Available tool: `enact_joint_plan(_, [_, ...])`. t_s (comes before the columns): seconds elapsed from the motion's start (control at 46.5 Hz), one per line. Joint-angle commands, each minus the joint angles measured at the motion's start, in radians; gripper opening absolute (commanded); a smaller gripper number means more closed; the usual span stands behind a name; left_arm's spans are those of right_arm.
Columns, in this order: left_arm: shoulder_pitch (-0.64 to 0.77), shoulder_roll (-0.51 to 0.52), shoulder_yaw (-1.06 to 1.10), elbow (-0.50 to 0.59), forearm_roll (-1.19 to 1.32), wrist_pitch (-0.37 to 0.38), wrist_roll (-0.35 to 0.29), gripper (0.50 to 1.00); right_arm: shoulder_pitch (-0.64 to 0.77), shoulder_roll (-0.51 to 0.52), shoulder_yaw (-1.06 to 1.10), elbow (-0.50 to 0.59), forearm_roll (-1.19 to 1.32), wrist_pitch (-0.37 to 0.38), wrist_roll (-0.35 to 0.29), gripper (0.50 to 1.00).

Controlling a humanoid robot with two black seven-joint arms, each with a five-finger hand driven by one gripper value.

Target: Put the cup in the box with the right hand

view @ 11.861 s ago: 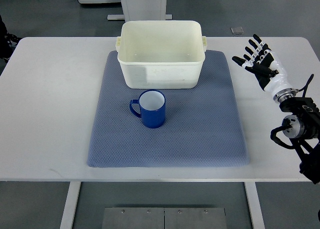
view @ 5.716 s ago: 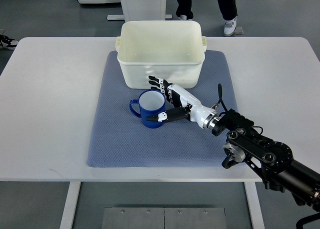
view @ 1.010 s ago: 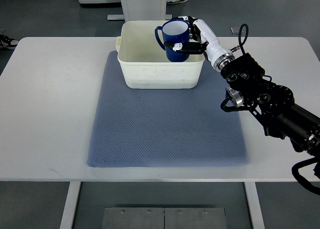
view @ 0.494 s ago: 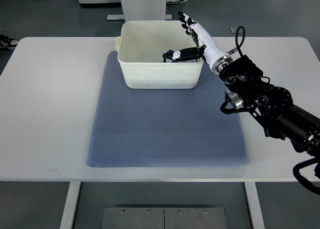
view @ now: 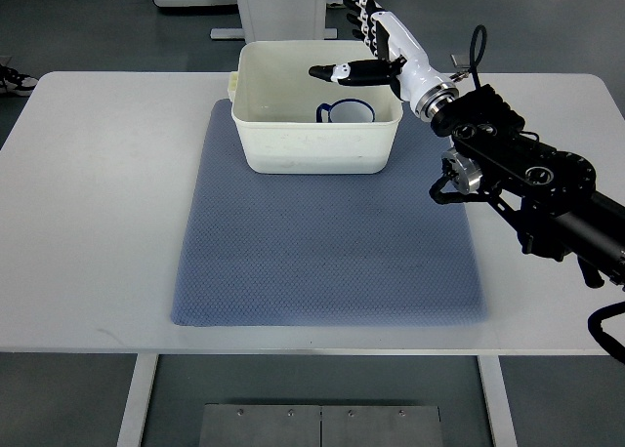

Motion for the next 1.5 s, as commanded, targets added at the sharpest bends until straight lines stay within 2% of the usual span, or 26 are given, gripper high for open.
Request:
enact_joint_plan(0.0, [-0.001,0.000,0.000,0.000,0.000,0.000,0.000,1.000,-0.034,-0.028,0.044,0.032,0.000,0.000,-0.020,1.000])
enact_joint_plan(0.322, [0.000,0.000,0.000,0.000,0.000,0.000,0.000,1.000,-0.131,-0.076,0.210,0.058,-0.009,0.023,-0.065,1.000])
enact_joint_plan(0.602, [0.000,0.000,0.000,0.000,0.000,0.000,0.000,1.000,-0.202,-0.102,0.315,0.038,-0.017,0.103,-0.066,1.000])
enact_joint_plan(0.709, [0.000,0.000,0.000,0.000,0.001,0.000,0.000,1.000,-0.237,-0.106,0.377,0.022,-0.024,0.150,-0.066,1.000])
enact_joint_plan(0.945, [0.000,0.000,0.000,0.000,0.000,0.000,0.000,1.000,-0.277,-0.102,0.524,-0.121,-0.046,0.273,-0.063,1.000])
enact_joint_plan(1.074, [0.000,0.000,0.000,0.000,0.000,0.000,0.000,1.000,-0.291,-0.096,0.599,-0.149,-0.046,0.330,-0.066,1.000])
enact_joint_plan(1.397, [0.000,0.000,0.000,0.000,0.000,0.000,0.000,1.000,-0.334,-0.042,0.613,-0.144,-0.035,0.316,-0.046,1.000])
enact_joint_plan(1.483, [0.000,0.000,0.000,0.000,0.000,0.000,0.000,1.000,-0.335,-0.031,0.635,-0.144,-0.027,0.316,0.000,1.000])
